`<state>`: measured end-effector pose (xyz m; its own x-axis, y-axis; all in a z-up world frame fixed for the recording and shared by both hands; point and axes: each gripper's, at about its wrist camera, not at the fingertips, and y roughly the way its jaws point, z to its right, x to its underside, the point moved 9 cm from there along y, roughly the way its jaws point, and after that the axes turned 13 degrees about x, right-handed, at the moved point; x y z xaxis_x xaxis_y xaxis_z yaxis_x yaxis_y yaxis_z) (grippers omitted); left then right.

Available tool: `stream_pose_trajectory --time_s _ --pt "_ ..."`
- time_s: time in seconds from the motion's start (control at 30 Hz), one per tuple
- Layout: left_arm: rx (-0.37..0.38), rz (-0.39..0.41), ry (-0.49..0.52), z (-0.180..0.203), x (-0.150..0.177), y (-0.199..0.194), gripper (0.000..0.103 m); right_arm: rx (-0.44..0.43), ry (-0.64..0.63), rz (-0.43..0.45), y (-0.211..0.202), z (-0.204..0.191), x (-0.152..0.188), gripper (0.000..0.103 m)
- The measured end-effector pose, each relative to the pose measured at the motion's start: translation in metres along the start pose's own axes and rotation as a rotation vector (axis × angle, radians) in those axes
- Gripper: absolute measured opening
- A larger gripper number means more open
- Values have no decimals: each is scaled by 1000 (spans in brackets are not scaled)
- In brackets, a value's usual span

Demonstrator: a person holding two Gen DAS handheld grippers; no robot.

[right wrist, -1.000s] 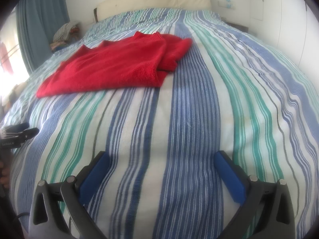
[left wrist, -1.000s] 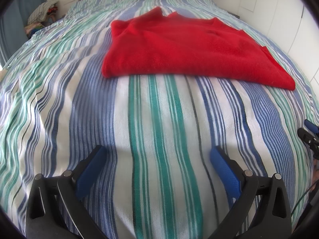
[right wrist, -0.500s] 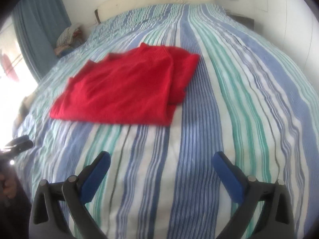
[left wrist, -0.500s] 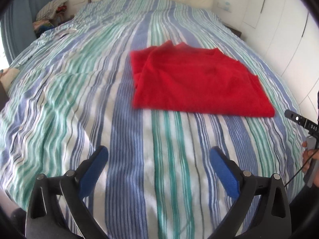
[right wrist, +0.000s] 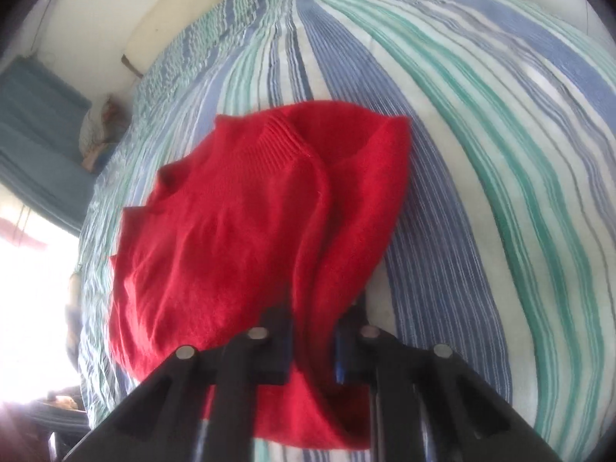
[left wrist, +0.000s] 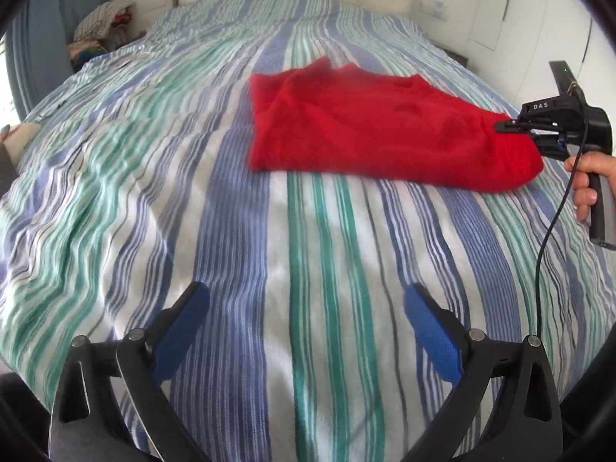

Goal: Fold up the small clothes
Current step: 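Grasp one side of the folded sweater with the right gripper and fold it over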

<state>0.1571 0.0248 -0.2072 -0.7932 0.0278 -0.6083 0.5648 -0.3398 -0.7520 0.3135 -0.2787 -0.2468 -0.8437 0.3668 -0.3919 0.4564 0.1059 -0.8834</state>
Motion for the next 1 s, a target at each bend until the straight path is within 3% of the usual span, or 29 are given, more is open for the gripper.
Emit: stream_pose_trajectory --time_s 0.1,0.2,0.3,0.43,0.47,0.53,0.6,0.67,0.73,0.8,0.87,1.0 --pt "-30 43 -87 -27 -13 -8 101 -54 -118 81 -38 -58 -14 15" --pt "-74 90 -165 -57 -21 -17 101 -145 -240 96 -59 -133 -22 15" --pt "-98 117 -227 -81 -23 -24 101 -205 -353 74 -51 -206 -17 15" --pt "-99 113 -277 -95 -19 -21 101 -215 -462 11 -10 -274 11 16" --pt "-104 114 -277 -96 -19 -21 101 -217 -474 -8 1 -285 20 19" --pt "-108 117 -276 -98 -19 -21 101 -317 -435 -106 21 -303 38 33" --pt "-110 122 -279 -97 -18 -24 101 -468 -313 -244 32 -310 52 64" --pt "-109 128 -295 -100 -18 -26 101 -548 -237 -261 24 -309 53 67" --pt "-101 134 -316 -103 -19 -26 101 -598 -237 -225 4 -301 47 67" --pt "-89 134 -333 -105 -19 -26 101 -544 -307 -147 -15 -287 38 67" --pt "-74 128 -344 -104 -19 -23 101 -398 -445 -61 -23 -273 34 66" --pt "-74 112 -328 -97 -18 -16 101 -225 -640 -51 -4 -265 55 47"
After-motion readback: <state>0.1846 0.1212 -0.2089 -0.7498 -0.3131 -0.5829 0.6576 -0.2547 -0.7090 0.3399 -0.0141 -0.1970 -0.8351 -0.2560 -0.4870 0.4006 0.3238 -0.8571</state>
